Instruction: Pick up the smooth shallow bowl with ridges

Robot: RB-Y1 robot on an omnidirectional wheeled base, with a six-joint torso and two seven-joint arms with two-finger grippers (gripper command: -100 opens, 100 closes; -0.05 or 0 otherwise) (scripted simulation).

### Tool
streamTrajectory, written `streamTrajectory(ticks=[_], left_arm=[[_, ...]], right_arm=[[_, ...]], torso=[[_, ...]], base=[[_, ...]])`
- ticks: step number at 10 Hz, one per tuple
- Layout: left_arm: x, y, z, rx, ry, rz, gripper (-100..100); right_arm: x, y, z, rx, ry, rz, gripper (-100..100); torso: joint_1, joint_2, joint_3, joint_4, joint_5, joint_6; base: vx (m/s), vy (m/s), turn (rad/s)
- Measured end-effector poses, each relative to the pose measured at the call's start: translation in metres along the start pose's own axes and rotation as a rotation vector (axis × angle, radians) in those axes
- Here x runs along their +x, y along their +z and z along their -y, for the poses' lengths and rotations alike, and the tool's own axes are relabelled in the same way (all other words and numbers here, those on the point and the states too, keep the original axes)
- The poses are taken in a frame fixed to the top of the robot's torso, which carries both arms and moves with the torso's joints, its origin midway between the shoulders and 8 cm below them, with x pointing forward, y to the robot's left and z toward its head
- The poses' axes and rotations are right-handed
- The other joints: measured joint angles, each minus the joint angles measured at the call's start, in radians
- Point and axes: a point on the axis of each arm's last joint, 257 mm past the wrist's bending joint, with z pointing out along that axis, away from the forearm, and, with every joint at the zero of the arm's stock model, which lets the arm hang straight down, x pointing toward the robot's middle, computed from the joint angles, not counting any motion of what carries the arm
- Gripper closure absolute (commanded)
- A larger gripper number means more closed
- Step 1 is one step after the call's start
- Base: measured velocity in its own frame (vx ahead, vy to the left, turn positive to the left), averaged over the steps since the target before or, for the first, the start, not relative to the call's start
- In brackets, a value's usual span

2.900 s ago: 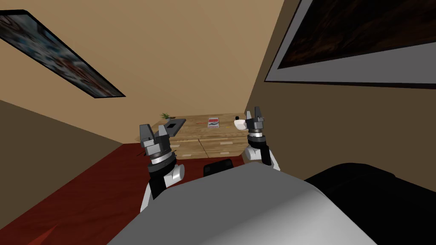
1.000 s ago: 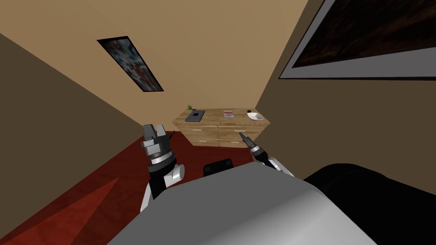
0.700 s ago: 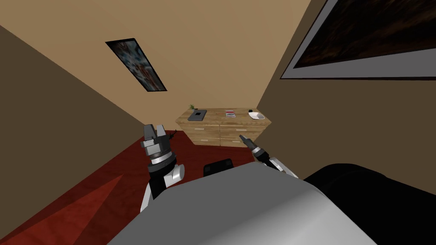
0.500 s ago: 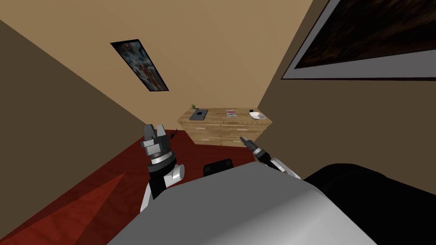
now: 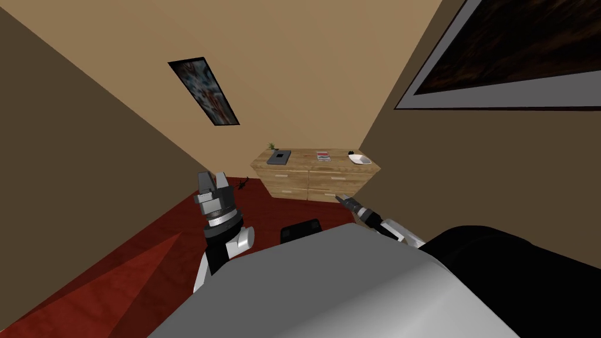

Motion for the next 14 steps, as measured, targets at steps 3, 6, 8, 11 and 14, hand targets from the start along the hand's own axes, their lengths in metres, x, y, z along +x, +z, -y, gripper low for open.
streamTrajectory(ticks=[3,6,8,11,14], left_arm=[[0.0,0.0,0.0,0.0,0.0,0.0,0],[0.0,0.0,0.0,0.0,0.0,0.0,0],[0.0,0.0,0.0,0.0,0.0,0.0,0],[0.0,0.0,0.0,0.0,0.0,0.0,0],[0.0,0.0,0.0,0.0,0.0,0.0,0]], right_arm=[[0.019,-0.016,0.039,0.048,-0.143,-0.106,-100],[0.019,-0.031,0.076,0.088,-0.274,-0.192,-100],[0.019,-0.044,0.102,0.112,-0.369,-0.251,-100],[0.014,-0.057,0.144,0.156,-0.518,-0.342,-100],[-0.004,-0.069,0.178,0.194,-0.654,-0.415,-100]], torso=[[-0.001,-0.001,-0.001,0.0,0.0,0.0],[-0.002,-0.002,-0.001,0.0,0.0,0.0],[-0.003,-0.002,-0.001,0.0,-0.001,0.0],[-0.004,-0.004,-0.002,-0.001,-0.001,0.0],[-0.004,-0.004,-0.002,-0.001,-0.001,0.0]], base=[[0.008,0.05,0.029],[0.021,0.042,0.036],[0.037,0.029,0.028],[0.047,0.015,0.024],[0.044,0.003,0.017]])
